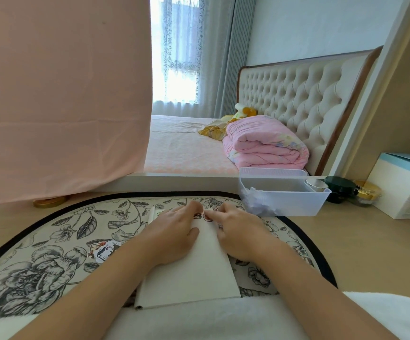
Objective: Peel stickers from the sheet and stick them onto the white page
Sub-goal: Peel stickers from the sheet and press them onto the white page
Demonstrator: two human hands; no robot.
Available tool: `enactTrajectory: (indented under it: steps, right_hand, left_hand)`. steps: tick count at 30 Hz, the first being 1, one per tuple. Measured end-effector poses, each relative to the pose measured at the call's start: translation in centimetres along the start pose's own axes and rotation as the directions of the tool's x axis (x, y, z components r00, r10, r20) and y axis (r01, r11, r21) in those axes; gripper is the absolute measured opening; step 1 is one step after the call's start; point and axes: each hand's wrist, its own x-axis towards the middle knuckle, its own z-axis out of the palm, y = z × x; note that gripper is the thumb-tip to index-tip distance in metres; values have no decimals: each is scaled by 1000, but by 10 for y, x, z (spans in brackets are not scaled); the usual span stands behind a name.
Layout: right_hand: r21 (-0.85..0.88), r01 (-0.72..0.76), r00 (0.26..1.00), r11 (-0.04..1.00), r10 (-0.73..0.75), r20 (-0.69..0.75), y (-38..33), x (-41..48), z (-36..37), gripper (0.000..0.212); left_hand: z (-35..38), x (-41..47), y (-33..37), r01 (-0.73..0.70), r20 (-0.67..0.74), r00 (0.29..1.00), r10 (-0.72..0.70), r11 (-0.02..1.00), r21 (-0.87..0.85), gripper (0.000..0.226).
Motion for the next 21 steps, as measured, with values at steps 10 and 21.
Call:
enactTrajectory:
  steps: [10,21]
  right_hand:
    - [-68,47,996,997,-53,-75,5,-9,3,47]
    - [-94,86,991,992,-94,-91,3,-18,0,45]
  left_hand:
    - [2,0,7,-71,42,997,64,977,199,51]
    - [4,2,7,-90,101,993,60,941,327,56]
